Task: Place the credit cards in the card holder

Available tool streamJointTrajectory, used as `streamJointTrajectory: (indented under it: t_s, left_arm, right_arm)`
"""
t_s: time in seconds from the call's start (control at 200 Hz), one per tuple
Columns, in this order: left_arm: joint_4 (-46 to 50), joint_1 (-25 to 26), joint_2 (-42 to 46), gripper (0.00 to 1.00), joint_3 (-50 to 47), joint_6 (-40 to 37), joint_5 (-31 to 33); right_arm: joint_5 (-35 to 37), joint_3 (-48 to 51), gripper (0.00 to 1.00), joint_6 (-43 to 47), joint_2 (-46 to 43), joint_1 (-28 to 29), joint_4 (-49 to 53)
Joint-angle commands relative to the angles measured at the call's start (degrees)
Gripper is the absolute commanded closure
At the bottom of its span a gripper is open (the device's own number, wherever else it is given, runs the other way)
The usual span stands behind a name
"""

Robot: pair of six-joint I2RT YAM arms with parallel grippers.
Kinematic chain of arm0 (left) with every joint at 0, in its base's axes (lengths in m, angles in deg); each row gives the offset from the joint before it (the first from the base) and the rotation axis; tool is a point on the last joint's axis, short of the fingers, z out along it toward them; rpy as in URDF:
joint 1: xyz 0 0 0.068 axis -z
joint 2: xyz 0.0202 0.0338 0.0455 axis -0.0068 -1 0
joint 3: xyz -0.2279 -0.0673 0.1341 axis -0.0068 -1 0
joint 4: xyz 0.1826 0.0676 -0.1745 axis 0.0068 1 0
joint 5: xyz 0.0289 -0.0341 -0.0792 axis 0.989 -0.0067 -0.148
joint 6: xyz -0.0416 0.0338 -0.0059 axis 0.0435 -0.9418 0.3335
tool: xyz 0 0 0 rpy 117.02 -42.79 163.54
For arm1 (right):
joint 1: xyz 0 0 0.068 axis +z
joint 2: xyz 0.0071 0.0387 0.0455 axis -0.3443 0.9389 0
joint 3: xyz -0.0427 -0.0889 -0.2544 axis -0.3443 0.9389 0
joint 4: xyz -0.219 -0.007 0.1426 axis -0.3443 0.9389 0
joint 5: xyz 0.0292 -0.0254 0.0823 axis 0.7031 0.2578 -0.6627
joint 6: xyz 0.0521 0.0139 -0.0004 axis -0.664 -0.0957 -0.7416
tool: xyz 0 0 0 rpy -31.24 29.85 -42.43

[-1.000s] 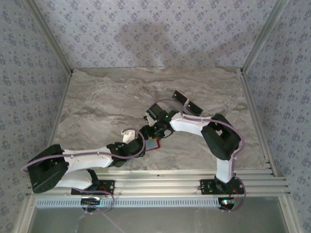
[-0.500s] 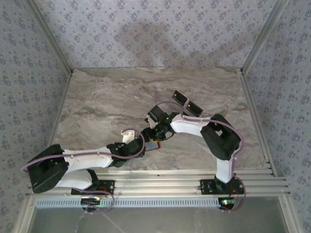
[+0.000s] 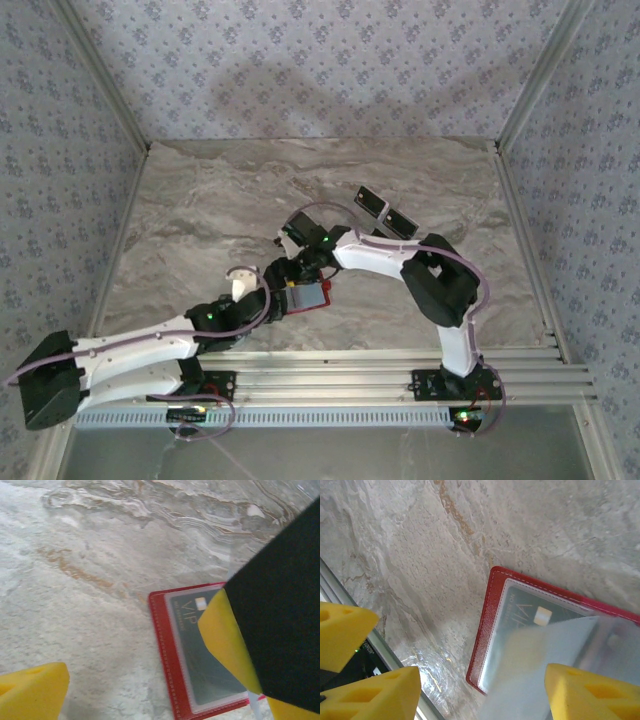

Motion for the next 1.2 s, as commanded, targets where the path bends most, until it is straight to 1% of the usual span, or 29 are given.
streamJointTrajectory:
  t_s: [0.0, 0.185, 0.31, 0.445, 0.555, 0.59, 0.615, 0.809, 1.044, 1.064, 1.194]
  left_arm:
    - [4.53, 0.43, 2.30, 0.01, -1.28, 3.03, 2.87]
    - [5.26, 0.43, 1.52, 0.01, -1.64, 5.53, 3.15]
    - [6.18, 0.18, -0.20, 0.00, -1.41, 6.91, 3.34]
    - [7.35, -2.46, -1.48, 0.00, -1.55, 8.14, 1.73]
    - [5.75, -6.65, -2.28, 0.00, -1.92, 5.94, -1.46]
    - [5.24, -7.99, -2.47, 0.00, -1.90, 4.93, -1.58]
    - [4.75, -8.84, -2.68, 0.00, -1.91, 4.17, -3.18]
    - [1.20, -15.10, -6.77, 0.00, -0.74, -0.19, -7.43]
    - [-2.74, -17.33, -14.48, 0.00, 2.02, -3.71, -9.71]
    - [-3.04, -17.45, -15.12, 0.00, 2.15, -3.90, -9.88]
    - [-5.15, -18.23, -18.72, 0.00, 3.08, -5.14, -10.88]
  right_arm:
    - [-1.75, -2.57, 0.31, -0.98, 2.80, 0.59, 2.47]
    - [-2.90, -3.66, 0.31, -1.55, 5.11, 0.62, 2.34]
    - [-3.02, -4.12, 0.31, -1.26, 4.52, 0.53, 2.85]
    - [-2.73, -2.87, 0.31, -0.82, 1.27, -0.41, 2.11]
    - [-1.30, -0.50, 0.31, -0.11, -2.13, -2.05, 0.82]
    - [-0.75, 0.26, 0.31, 0.03, -2.80, -2.56, 0.70]
    - [-0.36, 0.94, 0.31, 0.15, -3.25, -2.96, 0.62]
    - [3.31, 5.21, 0.31, 0.87, -3.57, -4.35, 0.96]
    - [7.92, 9.57, 0.31, -0.19, -4.19, -4.60, 0.12]
    - [8.21, 11.64, 0.31, -0.27, -4.45, -4.76, 0.11]
    - [10.00, 14.88, 0.31, -1.77, -6.57, -4.89, -0.91]
